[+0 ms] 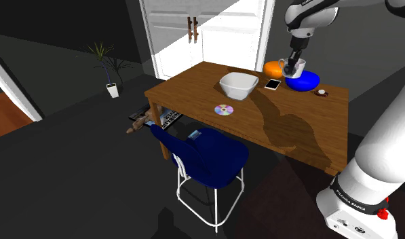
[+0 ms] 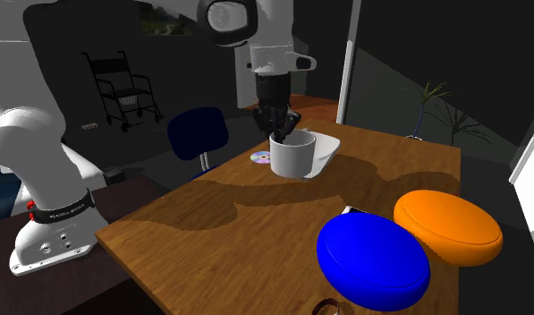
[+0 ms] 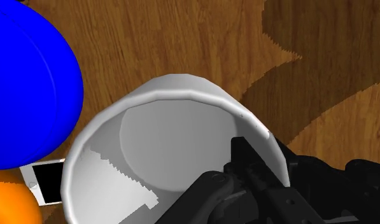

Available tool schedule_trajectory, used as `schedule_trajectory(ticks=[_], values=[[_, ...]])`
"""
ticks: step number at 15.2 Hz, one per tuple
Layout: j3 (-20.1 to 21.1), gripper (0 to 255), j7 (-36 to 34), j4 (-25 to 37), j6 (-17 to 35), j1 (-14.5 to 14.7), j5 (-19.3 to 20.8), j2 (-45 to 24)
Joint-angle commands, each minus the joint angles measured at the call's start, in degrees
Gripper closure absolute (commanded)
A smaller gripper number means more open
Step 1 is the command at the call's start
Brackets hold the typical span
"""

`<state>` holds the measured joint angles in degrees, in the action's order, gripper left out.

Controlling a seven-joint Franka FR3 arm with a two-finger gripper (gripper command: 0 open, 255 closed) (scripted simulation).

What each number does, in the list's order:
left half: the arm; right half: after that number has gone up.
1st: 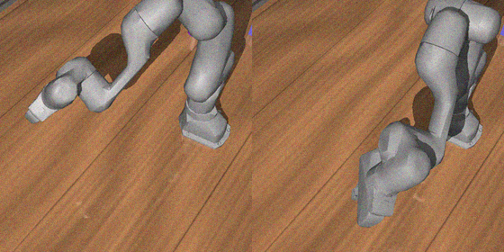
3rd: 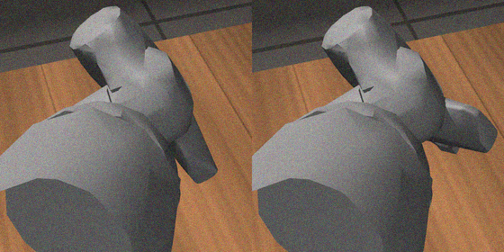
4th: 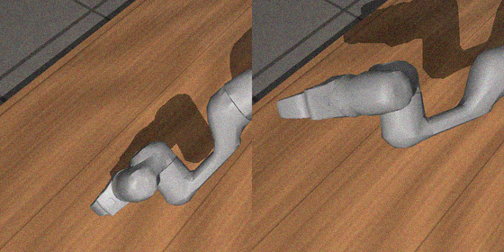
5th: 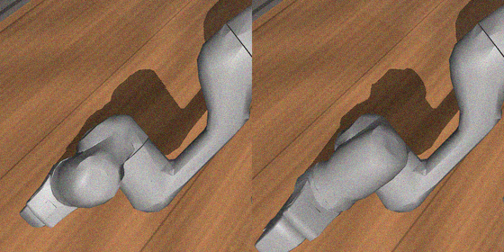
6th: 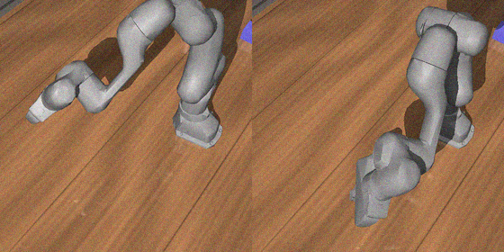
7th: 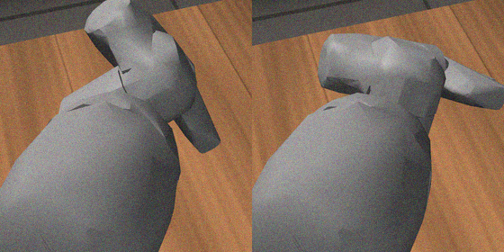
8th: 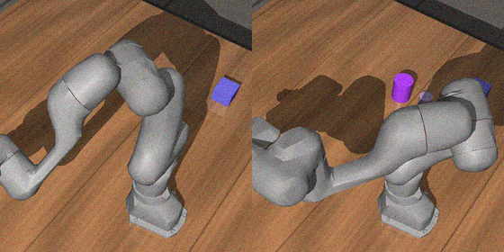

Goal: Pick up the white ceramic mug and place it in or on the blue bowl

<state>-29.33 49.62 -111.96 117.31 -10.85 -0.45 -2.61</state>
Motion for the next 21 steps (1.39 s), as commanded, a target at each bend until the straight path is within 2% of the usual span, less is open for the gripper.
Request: schedule_trajectory(ticks=[1, 5, 9, 13, 17, 21], values=[[-0.5, 255, 1.5, 2.6, -1.2, -0.7, -1.0, -1.6], [-2.1, 255, 7.9, 12.0, -4.0, -4.4, -5.7, -9.4], [-2.4, 255, 13.4, 23.2, -8.0, -9.6, -10.5, -18.0], [-1.8, 255, 17.3, 37.4, -13.5, -16.3, -15.0, -27.6], [-0.2, 255, 19.0, 55.4, -20.8, -24.2, -18.6, -38.3], [-0.2, 255, 19.4, 51.3, -17.3, -23.2, -18.5, -37.7]])
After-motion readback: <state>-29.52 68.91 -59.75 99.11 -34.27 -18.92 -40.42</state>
